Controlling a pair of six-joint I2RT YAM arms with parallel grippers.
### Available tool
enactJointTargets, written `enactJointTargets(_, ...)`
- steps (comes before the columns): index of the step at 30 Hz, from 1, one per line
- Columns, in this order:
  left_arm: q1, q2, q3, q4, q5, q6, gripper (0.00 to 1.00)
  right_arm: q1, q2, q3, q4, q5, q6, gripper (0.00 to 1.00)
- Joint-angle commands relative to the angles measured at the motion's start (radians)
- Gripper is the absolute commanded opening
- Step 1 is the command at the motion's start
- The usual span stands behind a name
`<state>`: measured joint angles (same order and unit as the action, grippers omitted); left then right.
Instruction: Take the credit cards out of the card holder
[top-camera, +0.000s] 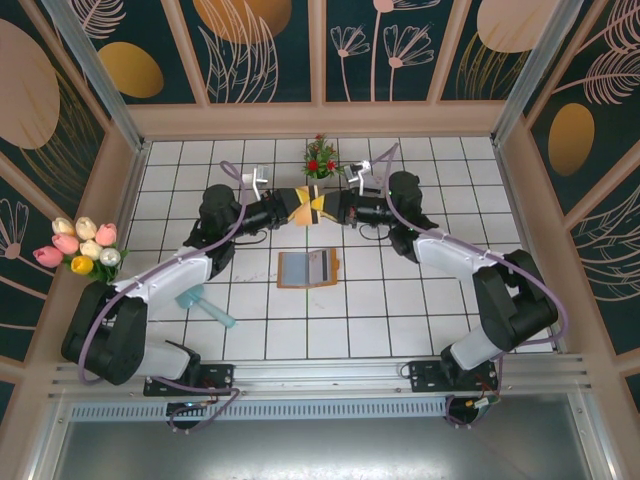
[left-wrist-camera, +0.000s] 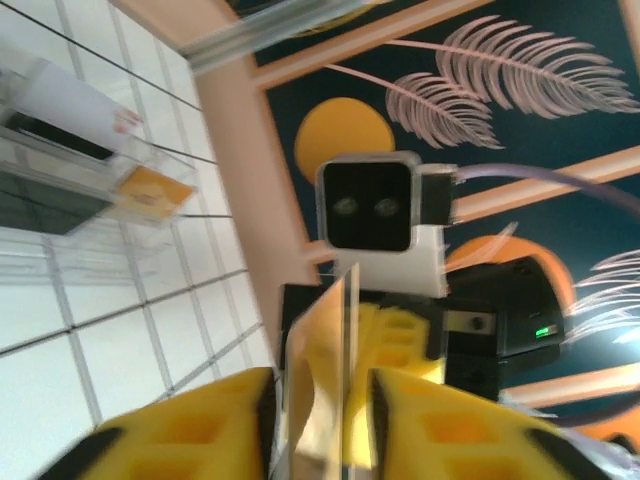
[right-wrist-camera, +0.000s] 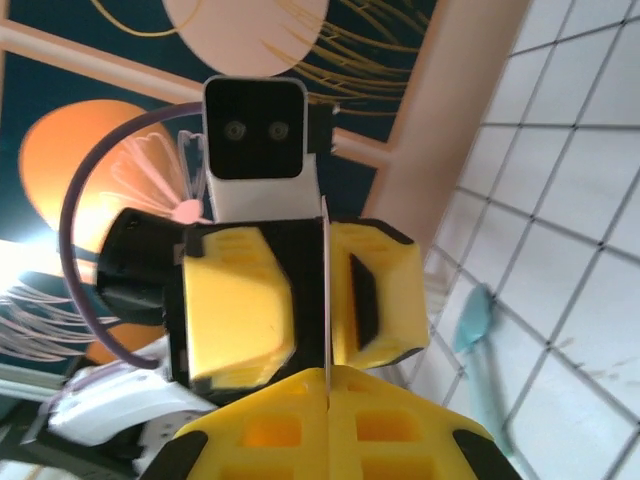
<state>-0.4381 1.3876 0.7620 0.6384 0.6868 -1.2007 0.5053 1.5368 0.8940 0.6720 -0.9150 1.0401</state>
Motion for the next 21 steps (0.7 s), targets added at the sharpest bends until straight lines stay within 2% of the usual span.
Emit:
enactJointTargets(1, 0.015, -0.039, 0.083, -0.302, -0.130, 0.130, 0.61, -0.050, -0.025, 0.117, -0.406, 0.106, -0.338, 0.00)
enactJointTargets(4, 0.034, -0.049, 0.124, -0.533, -0.276, 0.235, 0.80, -0.100, -0.022, 0.228, -0.716, 0.244, -0.610, 0.00)
enactJointTargets(7, 0.046, -0.064, 0.129, -0.643, -0.375, 0.303, 0.88, -0.149, 0.005, 0.334, -0.884, 0.316, -0.800, 0.00)
enactJointTargets(12, 0.056, -0.070, 0.133, -0.725, -0.446, 0.361, 0.98, -0.161, 0.017, 0.436, -1.002, 0.465, -1.156, 0.00)
enactJointTargets(17, 0.059, -0.066, 0.140, -0.756, -0.473, 0.406, 0.99, -0.191, 0.113, 0.616, -1.230, 0.557, -1.415, 0.00)
enactJointTargets(21, 0.058, -0.055, 0.148, -0.757, -0.464, 0.417, 0.99, -0.211, 0.205, 0.729, -1.397, 0.704, -1.575, 0.00)
